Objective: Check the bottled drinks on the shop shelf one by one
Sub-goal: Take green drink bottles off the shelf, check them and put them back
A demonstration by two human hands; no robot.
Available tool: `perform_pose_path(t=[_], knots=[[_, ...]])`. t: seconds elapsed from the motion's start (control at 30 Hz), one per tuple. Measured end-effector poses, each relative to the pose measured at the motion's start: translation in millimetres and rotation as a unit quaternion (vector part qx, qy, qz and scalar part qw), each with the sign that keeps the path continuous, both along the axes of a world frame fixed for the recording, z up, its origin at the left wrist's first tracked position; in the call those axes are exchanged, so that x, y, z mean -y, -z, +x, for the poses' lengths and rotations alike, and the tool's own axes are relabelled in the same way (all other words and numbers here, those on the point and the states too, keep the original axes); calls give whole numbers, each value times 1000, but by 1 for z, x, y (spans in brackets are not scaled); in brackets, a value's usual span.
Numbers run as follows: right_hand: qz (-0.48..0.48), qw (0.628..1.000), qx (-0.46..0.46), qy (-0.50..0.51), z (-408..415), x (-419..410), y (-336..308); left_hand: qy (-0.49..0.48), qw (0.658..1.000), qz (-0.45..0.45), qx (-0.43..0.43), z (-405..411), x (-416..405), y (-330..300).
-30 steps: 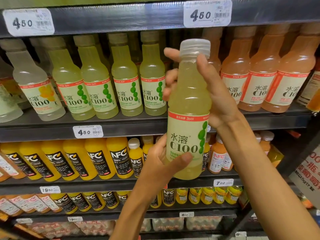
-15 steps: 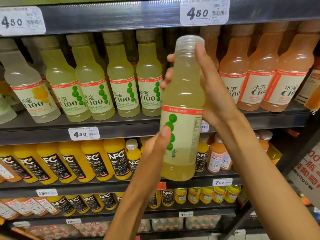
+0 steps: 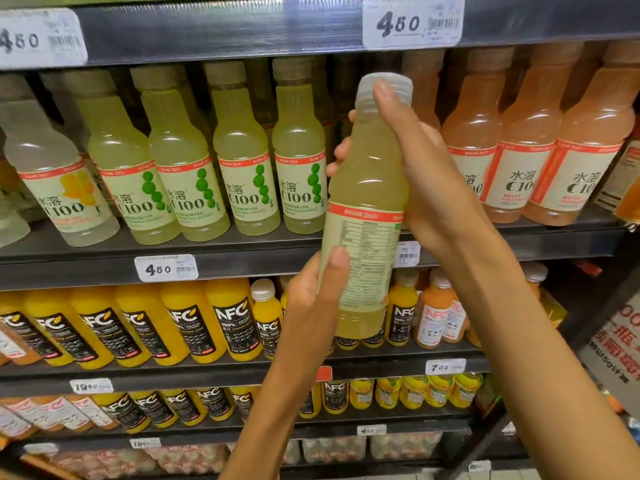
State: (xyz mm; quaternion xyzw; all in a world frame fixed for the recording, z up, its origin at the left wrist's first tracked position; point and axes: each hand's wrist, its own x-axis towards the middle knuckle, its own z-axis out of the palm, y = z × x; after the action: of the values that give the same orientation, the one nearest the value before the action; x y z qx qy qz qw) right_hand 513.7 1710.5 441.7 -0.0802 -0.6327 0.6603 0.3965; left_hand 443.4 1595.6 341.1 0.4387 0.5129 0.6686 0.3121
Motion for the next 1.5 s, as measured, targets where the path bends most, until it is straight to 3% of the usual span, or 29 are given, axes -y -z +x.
perform_pose_path(t=[0.23,0.33,0.5,0.63,0.87,0.97,1.07,1.23,1.33,1.5], knots=[[-59,985,-38,-157,-9,-4,6,176,976,-23,126,-10,-2,5],[-41,990,-39,-125,-9,-3,8,101,990,-57,82,-13,-1,8],[29,999,-25,15,-9,1,6,-29,997,-70,27,-11,0,6],[47,998,19,23,-7,3,3,-13,999,-30,42,-5,-3,4],[-35,983,-57,-173,-5,5,1,174,973,-39,148,-10,2,1],[-43,981,-72,-173,-7,8,4,143,980,-40,130,-9,1,7],[-30,993,-58,-102,-4,8,4,65,994,-60,69,-13,4,8],[-17,999,-17,-21,-4,9,1,45,998,-46,22,-5,7,10],[-39,996,-10,-75,-1,4,0,65,996,-41,54,-5,9,9],[-114,972,-51,-198,-5,5,5,196,967,-47,154,-3,12,10]])
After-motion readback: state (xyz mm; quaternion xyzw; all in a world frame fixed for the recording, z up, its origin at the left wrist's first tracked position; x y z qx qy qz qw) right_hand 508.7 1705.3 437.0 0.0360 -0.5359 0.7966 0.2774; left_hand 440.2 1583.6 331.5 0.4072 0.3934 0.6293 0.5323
